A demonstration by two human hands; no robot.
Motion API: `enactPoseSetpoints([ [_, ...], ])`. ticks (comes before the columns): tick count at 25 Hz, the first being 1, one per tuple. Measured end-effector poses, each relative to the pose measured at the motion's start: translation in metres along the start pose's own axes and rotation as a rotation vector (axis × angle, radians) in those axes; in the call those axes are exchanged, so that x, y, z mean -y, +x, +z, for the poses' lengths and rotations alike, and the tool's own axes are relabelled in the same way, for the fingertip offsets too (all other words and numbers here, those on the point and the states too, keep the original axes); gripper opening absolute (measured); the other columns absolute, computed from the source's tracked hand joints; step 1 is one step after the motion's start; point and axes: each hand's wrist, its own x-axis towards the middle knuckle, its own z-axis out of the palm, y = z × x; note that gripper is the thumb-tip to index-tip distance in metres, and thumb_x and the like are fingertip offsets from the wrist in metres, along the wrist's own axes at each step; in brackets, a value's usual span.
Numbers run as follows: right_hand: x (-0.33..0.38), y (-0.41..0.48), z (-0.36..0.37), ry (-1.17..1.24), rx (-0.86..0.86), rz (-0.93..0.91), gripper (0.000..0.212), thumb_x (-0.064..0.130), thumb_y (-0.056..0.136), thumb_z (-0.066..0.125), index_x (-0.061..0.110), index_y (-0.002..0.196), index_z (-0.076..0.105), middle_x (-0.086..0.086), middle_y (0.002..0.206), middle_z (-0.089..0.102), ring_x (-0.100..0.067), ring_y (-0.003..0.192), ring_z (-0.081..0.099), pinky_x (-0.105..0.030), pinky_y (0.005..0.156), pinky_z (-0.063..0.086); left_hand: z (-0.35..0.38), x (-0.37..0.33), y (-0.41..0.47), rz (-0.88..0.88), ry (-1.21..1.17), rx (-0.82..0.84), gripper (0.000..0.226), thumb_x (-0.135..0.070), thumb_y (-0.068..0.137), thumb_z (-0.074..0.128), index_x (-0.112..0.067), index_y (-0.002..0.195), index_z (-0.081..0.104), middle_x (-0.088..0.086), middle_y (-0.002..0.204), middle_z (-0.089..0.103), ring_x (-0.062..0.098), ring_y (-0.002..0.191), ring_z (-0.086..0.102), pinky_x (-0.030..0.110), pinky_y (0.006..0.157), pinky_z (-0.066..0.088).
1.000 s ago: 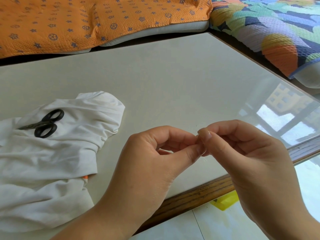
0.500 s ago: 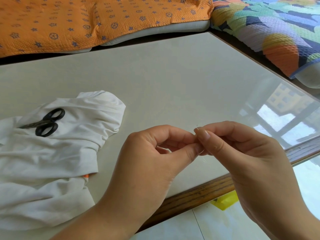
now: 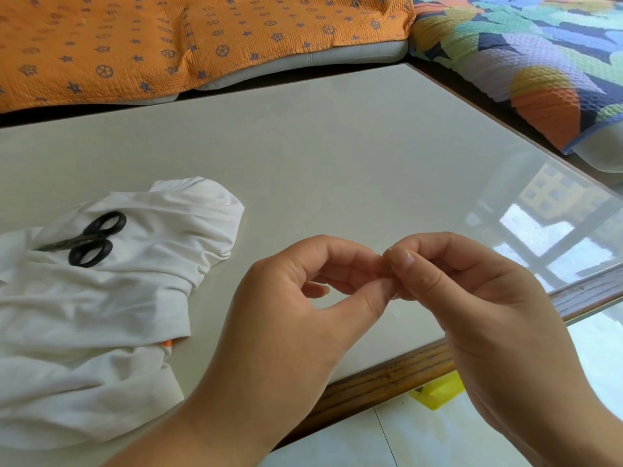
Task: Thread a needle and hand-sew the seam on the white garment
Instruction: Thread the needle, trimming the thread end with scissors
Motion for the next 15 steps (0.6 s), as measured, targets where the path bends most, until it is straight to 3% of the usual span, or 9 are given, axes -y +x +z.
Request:
enactPoseSetpoints([
  [4,-0.002,0.0,-0.002,-0.023,-0.009,0.033,0.016,0.032,0.075,0.068,0.019,0.081,0.074,-0.006,0.077,0.074,-0.019,0.077,0.069,-0.023,0.073,0.053,0.0,0.003,0.0,-0.004,0.0,0.016,0.015,-0.045,0.075,0.07,-0.039,0.088,0.074,-0.02,0.08,0.074,0.003,0.085,0.07,0.029,0.082,0.049],
  [7,-0.001,0.0,-0.002,-0.009,-0.003,0.059,0.016,0.025,0.07,0.082,0.016,0.081,0.076,-0.01,0.078,0.074,-0.024,0.078,0.071,-0.031,0.074,0.055,-0.001,0.005,0.001,-0.04,-0.042,0.02,0.014,-0.046,0.076,0.074,-0.041,0.088,0.075,-0.016,0.081,0.075,0.008,0.086,0.071,0.031,0.084,0.052],
  [15,0.002,0.002,-0.001,0.124,-0.015,0.062,0.021,0.029,0.065,0.071,0.012,0.075,0.078,-0.013,0.075,0.074,-0.024,0.073,0.073,-0.026,0.068,0.057,-0.005,0.012,0.007,-0.15,-0.27,0.031,0.016,-0.037,0.069,0.073,-0.033,0.084,0.077,-0.002,0.086,0.077,0.014,0.091,0.072,0.026,0.085,0.048],
])
